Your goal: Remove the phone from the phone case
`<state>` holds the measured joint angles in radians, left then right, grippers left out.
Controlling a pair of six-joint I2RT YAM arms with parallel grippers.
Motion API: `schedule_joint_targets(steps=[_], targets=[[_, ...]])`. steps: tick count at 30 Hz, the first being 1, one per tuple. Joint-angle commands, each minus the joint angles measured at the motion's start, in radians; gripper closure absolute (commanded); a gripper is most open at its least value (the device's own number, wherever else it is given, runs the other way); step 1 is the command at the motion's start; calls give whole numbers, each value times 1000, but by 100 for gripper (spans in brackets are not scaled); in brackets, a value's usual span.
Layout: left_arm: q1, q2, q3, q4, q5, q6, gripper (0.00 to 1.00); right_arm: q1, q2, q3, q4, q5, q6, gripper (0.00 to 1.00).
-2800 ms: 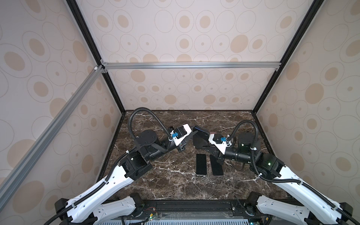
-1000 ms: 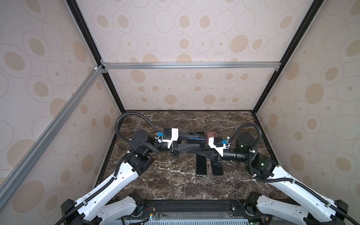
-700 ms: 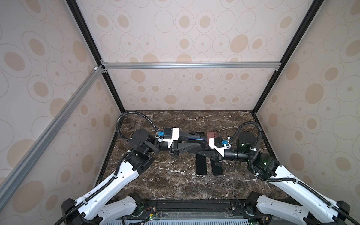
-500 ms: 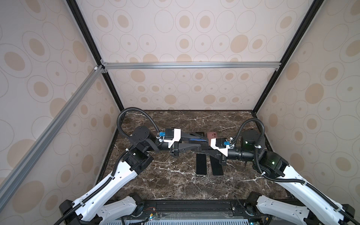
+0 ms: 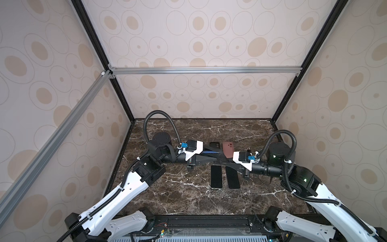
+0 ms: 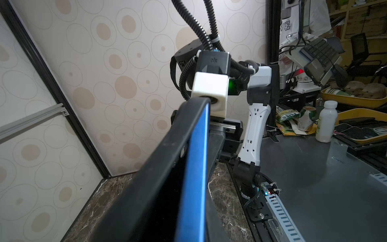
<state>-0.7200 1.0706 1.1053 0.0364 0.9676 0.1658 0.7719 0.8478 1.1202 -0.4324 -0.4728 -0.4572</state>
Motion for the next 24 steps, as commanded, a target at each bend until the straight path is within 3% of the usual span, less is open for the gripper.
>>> schedule_joint_targets(steps=[1, 12, 21, 24], targets=[[-2, 45, -6, -206, -78, 51, 86, 17, -39, 93, 286, -128, -11, 100], [2, -8, 2, -48, -99, -33, 100, 16, -21, 5, 286, -51, 67, 100], [36, 18, 65, -228, -335, 97, 100, 16, -68, -74, 164, 112, 149, 62], [39, 30, 85, -282, -414, 156, 100, 17, -102, -113, 185, 241, 216, 58]])
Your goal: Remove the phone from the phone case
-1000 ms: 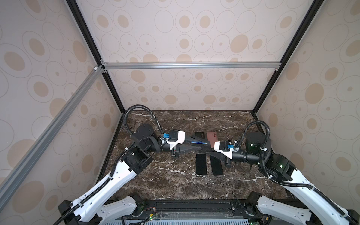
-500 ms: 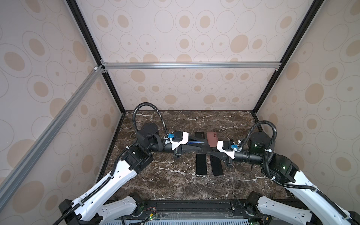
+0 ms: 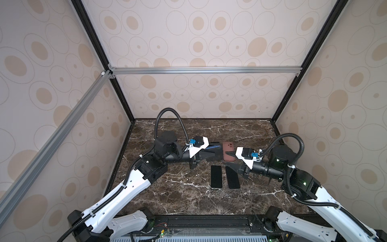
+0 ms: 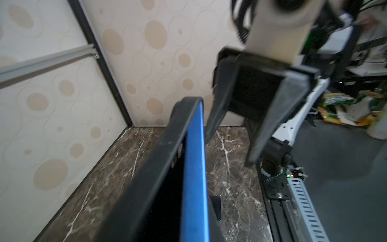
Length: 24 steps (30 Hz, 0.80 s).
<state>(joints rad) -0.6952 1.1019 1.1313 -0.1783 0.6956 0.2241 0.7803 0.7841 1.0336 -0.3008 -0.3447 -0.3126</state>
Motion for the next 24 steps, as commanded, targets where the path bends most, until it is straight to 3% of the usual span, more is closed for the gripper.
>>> schedule_joint_targets(steps=[1, 4, 12, 24], targets=[[15, 2, 65, -87, -161, 118, 100, 7, -42, -33, 60, 160, 98, 58], [14, 12, 82, -143, -190, 195, 100, 8, -29, -17, 50, 233, 179, 58], [5, 12, 97, -211, -125, 313, 100, 7, 200, 235, -204, 38, 254, 55], [-26, 28, 124, -286, -82, 376, 100, 8, 376, 401, -254, -83, 262, 56]])
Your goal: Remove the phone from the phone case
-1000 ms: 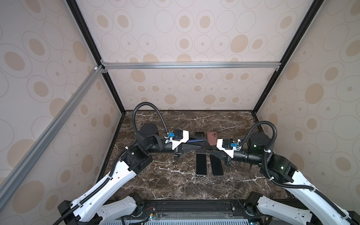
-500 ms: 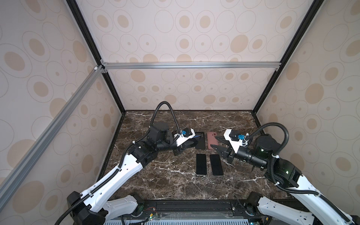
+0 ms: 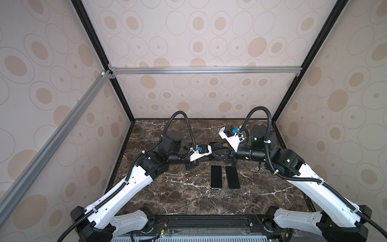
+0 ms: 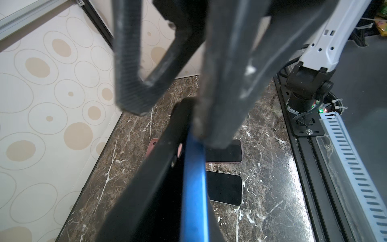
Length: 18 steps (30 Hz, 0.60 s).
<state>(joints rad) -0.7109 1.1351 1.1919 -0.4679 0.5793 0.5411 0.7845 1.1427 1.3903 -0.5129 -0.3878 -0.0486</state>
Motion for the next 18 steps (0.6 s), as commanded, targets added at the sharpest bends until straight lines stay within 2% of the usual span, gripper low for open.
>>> schedule_joint_targets(steps=[1, 18], targets=[[-12, -6, 64, 3, 37, 58, 100, 4, 21, 47, -44, -37, -1, 56], [-34, 5, 82, -19, 47, 85, 100, 3, 113, 128, -156, -8, -16, 60]])
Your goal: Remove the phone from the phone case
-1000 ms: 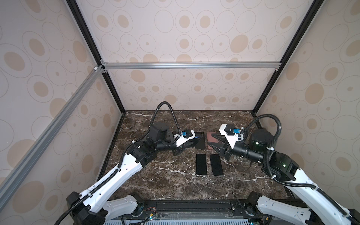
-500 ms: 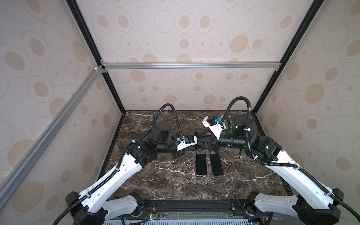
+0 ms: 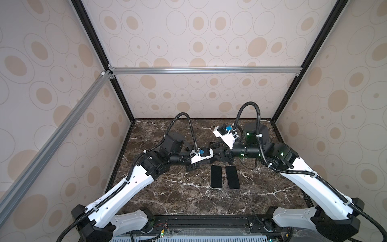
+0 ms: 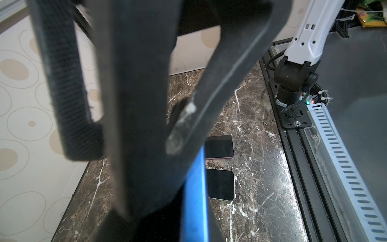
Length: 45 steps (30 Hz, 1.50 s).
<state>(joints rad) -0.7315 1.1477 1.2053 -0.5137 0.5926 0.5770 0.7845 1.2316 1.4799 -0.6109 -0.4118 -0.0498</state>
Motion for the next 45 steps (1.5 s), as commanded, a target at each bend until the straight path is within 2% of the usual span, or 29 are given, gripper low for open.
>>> schedule_joint_targets(steps=[1, 9, 19, 22, 25, 30, 36, 41, 45], targets=[[-15, -9, 70, 25, 31, 49, 100, 3, 31, 47, -74, 16, -20, 61], [-16, -29, 51, 67, -19, 35, 100, -1, 57, 69, -128, -2, -18, 68], [-17, -41, 40, 76, -3, 28, 100, -44, 78, 81, -143, -34, 15, 88], [-16, -46, 33, 73, 56, 21, 100, -110, 85, 40, -87, -93, 62, 93], [-17, -53, 26, 70, 96, 10, 100, -209, 90, -30, 29, -184, 168, 100], [-20, -98, -21, 109, 128, -26, 100, -296, 47, -164, 222, -190, 314, 100], [-17, -165, -118, 207, 105, -144, 100, -320, -41, -293, 305, -58, 359, 100], [2, -155, -176, 258, 27, -376, 100, -320, -169, -428, 368, 64, 378, 100], [63, -100, -202, 229, 82, -504, 100, -321, -257, -533, 425, 87, 421, 100]])
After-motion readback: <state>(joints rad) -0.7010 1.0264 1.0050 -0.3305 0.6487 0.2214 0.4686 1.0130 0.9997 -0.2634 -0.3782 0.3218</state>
